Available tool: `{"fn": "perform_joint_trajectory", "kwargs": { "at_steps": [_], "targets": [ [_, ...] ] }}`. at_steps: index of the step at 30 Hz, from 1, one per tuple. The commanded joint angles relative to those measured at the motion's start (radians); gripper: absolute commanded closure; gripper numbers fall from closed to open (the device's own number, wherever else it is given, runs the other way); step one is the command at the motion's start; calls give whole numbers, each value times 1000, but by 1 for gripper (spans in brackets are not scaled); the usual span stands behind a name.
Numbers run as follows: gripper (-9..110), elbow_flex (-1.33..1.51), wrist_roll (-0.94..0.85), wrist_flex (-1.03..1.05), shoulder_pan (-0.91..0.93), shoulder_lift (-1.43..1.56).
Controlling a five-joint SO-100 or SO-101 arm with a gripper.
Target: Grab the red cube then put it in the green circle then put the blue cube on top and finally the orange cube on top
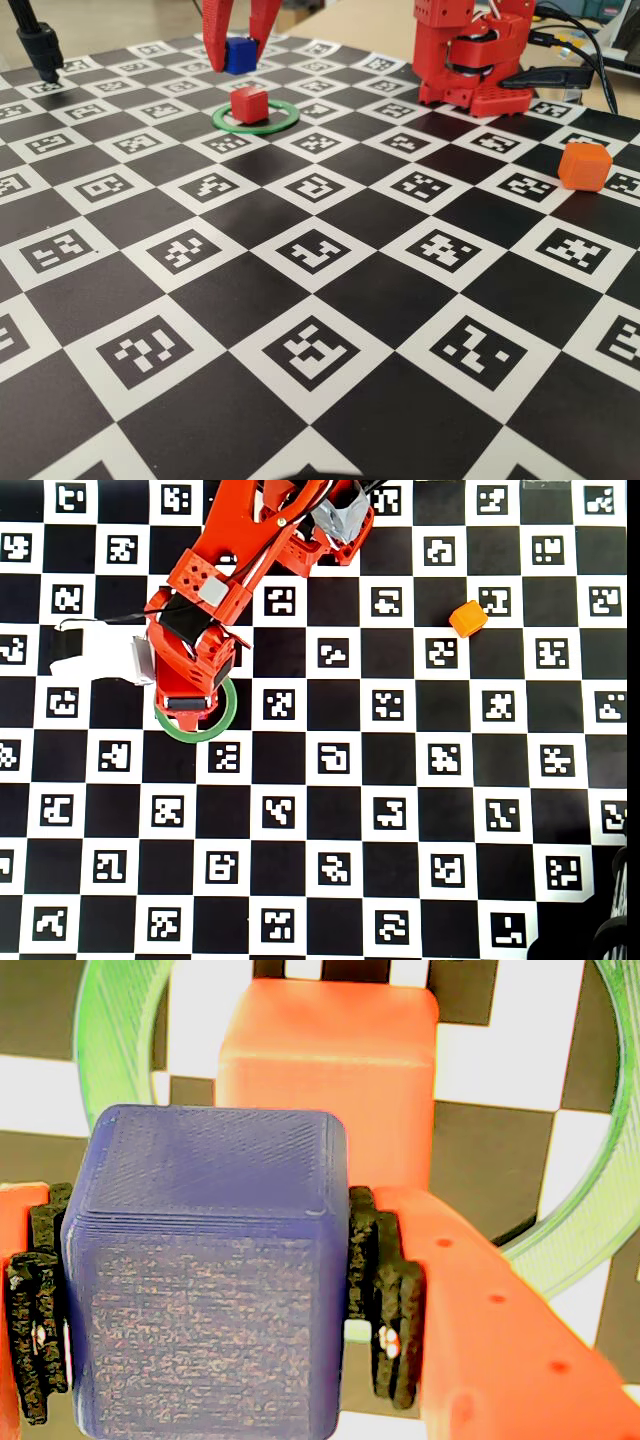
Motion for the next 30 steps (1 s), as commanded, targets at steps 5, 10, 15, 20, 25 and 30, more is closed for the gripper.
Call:
{"fn": "perform_joint_trajectory", "kwargs": {
  "at_steps": [5,10,15,20,25,30],
  "targets": [
    [97,0,-14,-17,28,58],
    [97,18,-18,-29,34,63],
    [97,32,-20,-35,37,69],
    [97,40,-21,-41,37,71],
    [97,49,-20,-49,38,72],
    [97,54,-17,-52,32,72]
  ]
}}
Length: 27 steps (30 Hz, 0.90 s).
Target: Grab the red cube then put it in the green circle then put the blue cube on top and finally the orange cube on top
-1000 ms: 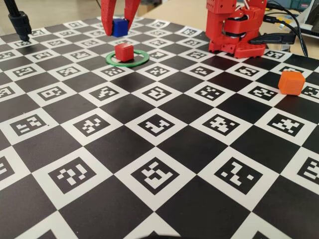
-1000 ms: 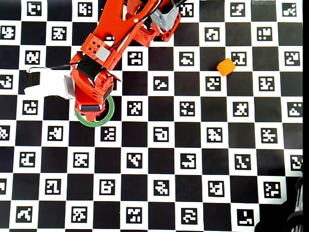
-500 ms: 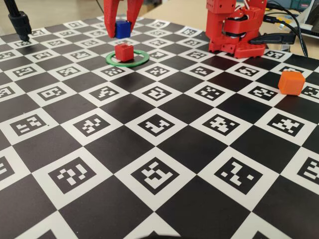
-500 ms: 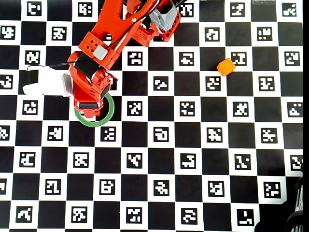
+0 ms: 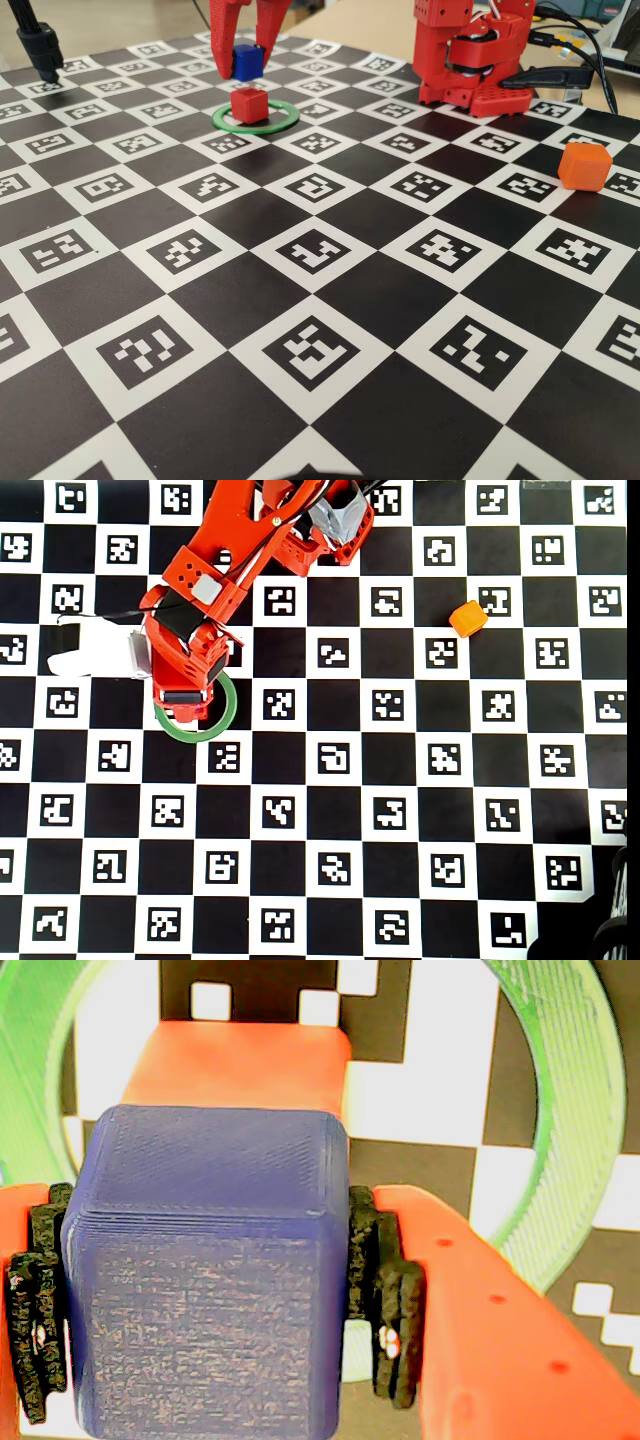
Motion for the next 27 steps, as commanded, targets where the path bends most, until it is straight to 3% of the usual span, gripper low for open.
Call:
{"fn": "perform_joint_trajectory", "kwargs": {
  "at_steps": [1,27],
  "targets": [
    [97,-5,-3,-12,2,72],
    [97,25,3,-51,-26,75]
  ]
}}
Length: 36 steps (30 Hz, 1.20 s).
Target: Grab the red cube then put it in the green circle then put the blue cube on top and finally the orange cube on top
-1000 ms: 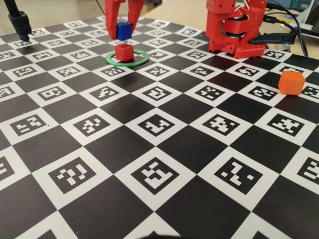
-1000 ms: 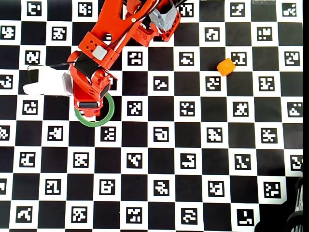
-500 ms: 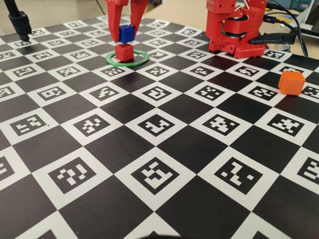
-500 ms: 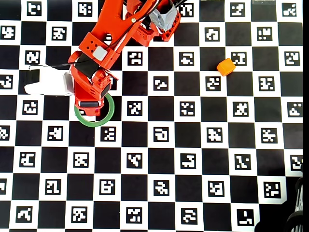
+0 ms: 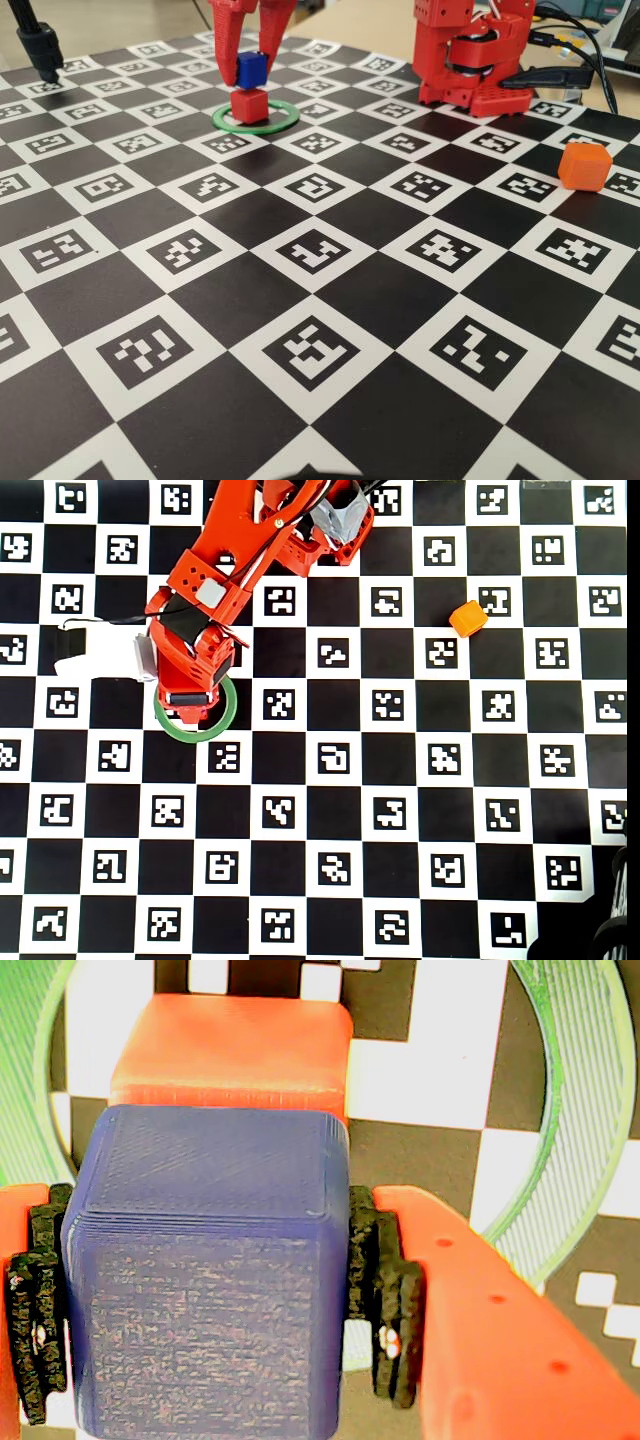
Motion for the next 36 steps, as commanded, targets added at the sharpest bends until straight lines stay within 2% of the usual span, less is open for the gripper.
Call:
{"fn": "perform_joint_trajectory", "kwargs": {
  "at_steps": [1,36],
  "targets": [
    [97,-9,2,-21,-8,75],
    [95,38,0,-55,-9,72]
  ]
}}
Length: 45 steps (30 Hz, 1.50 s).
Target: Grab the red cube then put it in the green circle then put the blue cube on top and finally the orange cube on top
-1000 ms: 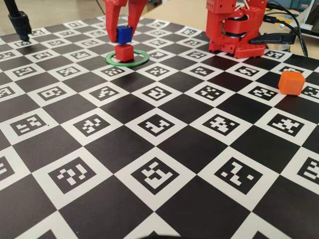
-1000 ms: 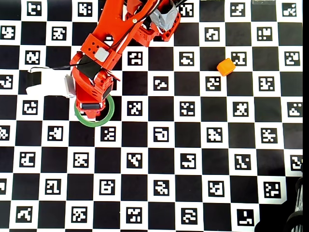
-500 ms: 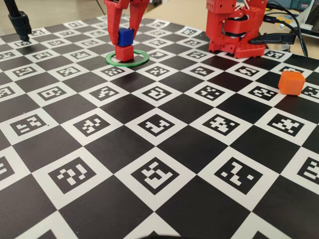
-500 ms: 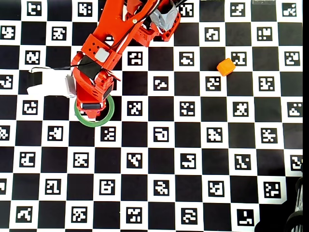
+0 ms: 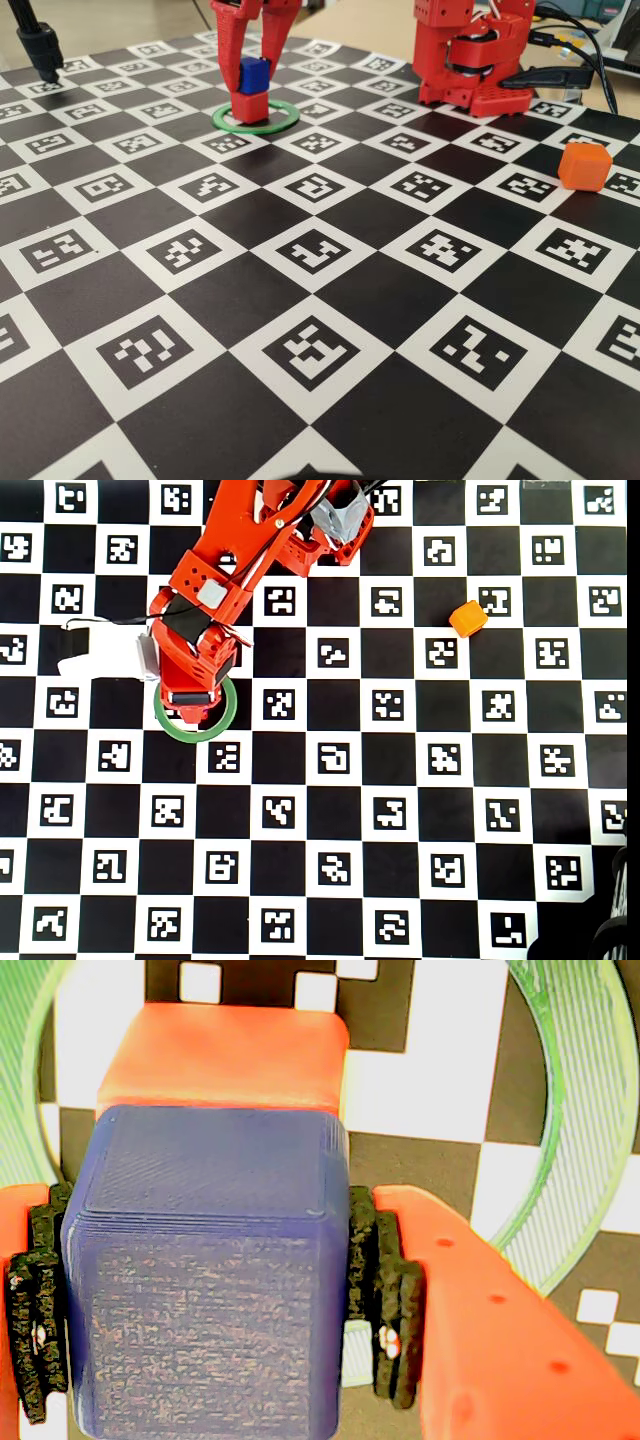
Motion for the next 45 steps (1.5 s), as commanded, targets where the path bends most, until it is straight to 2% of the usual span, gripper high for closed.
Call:
{"fn": "perform_joint_trajectory", "kwargs": {
  "at_steps": [1,8,12,19,29,45],
  "targets": [
    [94,-6,2,-15,-9,72],
    [85,9,11,-31,-2,86],
    [69,23,15,-44,0,97],
    [54,23,29,-44,0,106],
    [51,-17,32,6,0,118],
    [51,-262,71,293,8,158]
  ]
}}
